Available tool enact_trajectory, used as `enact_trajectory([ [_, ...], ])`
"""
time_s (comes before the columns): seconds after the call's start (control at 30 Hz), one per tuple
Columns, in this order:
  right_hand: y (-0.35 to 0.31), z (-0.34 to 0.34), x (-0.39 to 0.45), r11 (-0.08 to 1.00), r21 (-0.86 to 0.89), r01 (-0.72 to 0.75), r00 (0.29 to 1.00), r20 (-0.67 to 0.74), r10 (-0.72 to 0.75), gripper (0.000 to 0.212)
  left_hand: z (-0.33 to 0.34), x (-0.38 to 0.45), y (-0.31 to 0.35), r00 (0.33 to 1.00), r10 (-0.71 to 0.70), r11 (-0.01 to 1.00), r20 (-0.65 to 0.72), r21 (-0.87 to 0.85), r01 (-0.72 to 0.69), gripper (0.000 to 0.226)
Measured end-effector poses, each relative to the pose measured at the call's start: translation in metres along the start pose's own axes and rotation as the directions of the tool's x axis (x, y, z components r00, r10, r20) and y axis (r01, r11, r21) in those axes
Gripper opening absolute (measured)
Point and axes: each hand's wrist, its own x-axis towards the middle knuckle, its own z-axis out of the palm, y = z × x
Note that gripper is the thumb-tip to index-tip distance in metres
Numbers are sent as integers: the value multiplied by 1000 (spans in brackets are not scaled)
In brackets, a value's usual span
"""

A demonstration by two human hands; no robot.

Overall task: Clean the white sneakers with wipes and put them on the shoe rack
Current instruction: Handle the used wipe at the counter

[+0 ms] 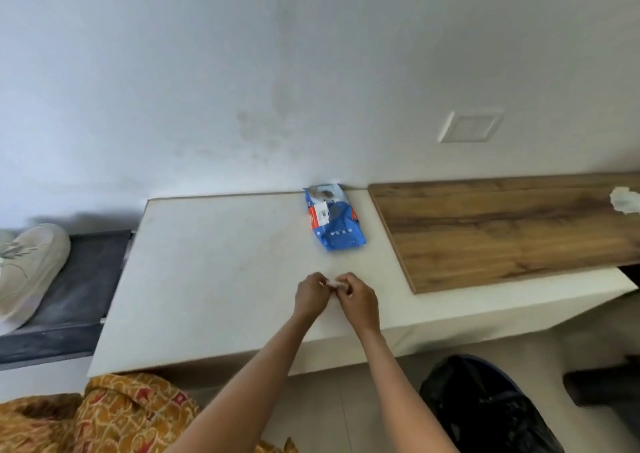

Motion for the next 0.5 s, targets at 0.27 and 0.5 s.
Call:
enact_trajectory([
  [0.27, 41, -33, -48, 911, 354, -211, 896, -302, 325, 14, 69, -44, 22, 991, 76, 957, 107, -288, -42, 12],
  [0.5, 113, -79, -123, 839, 295, -457, 681, -491, 543, 16, 165, -119, 39, 827, -63, 834, 558, -426, 351, 26],
])
